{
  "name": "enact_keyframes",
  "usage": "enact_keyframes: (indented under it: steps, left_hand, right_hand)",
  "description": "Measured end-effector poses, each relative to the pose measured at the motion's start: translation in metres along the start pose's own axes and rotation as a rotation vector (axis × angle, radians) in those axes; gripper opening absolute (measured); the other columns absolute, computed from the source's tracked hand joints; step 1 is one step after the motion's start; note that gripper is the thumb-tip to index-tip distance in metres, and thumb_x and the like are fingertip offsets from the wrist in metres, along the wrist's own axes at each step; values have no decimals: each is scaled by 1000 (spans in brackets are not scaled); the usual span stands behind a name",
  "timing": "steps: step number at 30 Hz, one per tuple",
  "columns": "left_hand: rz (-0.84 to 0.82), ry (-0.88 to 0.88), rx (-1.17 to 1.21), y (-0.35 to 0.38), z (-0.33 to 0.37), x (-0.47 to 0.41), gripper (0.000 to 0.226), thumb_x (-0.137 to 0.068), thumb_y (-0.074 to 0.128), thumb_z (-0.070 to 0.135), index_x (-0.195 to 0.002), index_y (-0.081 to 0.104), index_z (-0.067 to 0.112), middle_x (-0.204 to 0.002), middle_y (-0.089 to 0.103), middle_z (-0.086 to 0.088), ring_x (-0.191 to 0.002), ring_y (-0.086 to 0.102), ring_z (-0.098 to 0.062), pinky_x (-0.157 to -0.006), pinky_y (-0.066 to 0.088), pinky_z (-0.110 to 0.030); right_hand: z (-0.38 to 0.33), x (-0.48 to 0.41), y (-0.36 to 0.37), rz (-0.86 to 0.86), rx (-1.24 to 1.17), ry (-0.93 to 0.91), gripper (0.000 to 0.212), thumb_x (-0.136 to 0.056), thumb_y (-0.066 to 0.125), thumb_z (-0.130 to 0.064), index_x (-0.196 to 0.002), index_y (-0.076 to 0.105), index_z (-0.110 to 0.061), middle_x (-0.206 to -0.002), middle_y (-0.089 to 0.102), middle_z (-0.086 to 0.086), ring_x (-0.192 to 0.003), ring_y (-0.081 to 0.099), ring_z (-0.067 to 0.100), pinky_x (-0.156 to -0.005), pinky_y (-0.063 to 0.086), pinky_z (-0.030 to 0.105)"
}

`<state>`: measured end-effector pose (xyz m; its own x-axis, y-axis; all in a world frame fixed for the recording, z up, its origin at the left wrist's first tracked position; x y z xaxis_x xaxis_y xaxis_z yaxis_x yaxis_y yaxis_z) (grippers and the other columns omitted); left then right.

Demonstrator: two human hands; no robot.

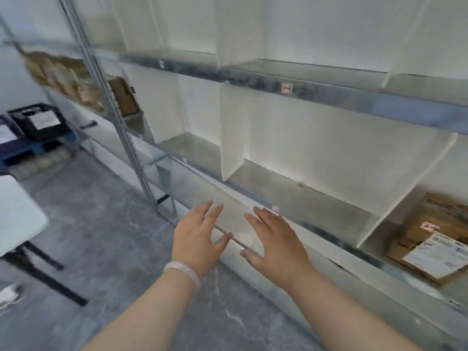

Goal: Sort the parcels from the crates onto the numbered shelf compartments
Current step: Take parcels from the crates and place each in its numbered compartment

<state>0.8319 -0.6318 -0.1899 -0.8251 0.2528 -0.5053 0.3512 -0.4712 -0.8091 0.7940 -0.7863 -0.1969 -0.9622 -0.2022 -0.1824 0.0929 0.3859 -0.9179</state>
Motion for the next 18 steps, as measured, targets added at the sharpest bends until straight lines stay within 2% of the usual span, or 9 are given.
enact_keyframes:
  steps: [2, 5, 6, 9, 13, 16, 18]
  left_hand:
    - [18, -54, -63, -36, -54, 10, 66, -78, 53, 59, -132, 60, 22, -139, 57, -6, -123, 56, -29, -96, 51, -48]
    - [58, -117, -160, -96, -132, 29, 68, -78, 51, 60, -133, 60, 22, -139, 58, -6, -124, 55, -28, -95, 52, -48]
    - [68, -133, -185, -115, -156, 36, 68, -78, 51, 60, -133, 61, 22, -139, 58, -5, -124, 55, -28, -96, 52, -48]
    - [87, -201, -240, -161, -228, 59, 67, -79, 50, 60, -134, 60, 22, -139, 58, -6, -125, 56, -30, -95, 52, -52]
    - [118, -309, -295, -214, -305, 93, 67, -82, 48, 62, -137, 56, 25, -143, 54, -4, -128, 54, -29, -100, 49, -51]
    - [155, -360, -334, -252, -350, 111, 66, -82, 49, 61, -137, 55, 24, -142, 54, -5, -127, 54, -29, -101, 48, -49]
    - [187, -396, -352, -274, -379, 121, 65, -82, 51, 60, -136, 55, 24, -141, 55, -6, -126, 54, -29, -99, 49, -49]
  right_hand:
    - [-52, -26, 21, -19, -9, -35, 77, -83, 49, -62, -149, 31, -27, -157, 24, -3, -144, 21, 18, -119, 18, 42]
    - [-142, -63, 51, -25, 14, -130, 79, -75, 40, -67, -141, 43, -23, -144, 47, 5, -131, 41, 21, -106, 40, 45]
    - [-172, -75, 58, -11, 17, -166, 81, -74, 38, -67, -142, 42, -24, -145, 47, 5, -131, 38, 19, -105, 40, 43]
    - [-258, -105, 82, -31, -29, -267, 85, -76, 32, -68, -151, 25, -29, -157, 28, 0, -143, 23, 18, -116, 23, 40]
    - [-350, -132, 118, -64, -34, -382, 81, -79, 39, -66, -149, 30, -26, -152, 38, 3, -140, 35, 20, -113, 31, 45]
    - [-410, -151, 139, -75, -61, -489, 80, -82, 45, -64, -151, 24, -28, -156, 28, 0, -144, 25, 18, -116, 25, 44]
    - [-445, -167, 152, -94, -67, -555, 81, -85, 52, -60, -153, 19, -30, -159, 19, -3, -146, 15, 15, -119, 16, 41]
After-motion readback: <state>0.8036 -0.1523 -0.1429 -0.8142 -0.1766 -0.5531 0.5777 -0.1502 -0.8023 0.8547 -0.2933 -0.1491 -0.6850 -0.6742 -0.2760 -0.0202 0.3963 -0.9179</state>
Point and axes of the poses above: each hand's wrist, its own x-axis away from the middle knuckle, its own y-axis out of the palm, z = x × y, the point moved 10 cm from there along -x, towards the middle knuckle
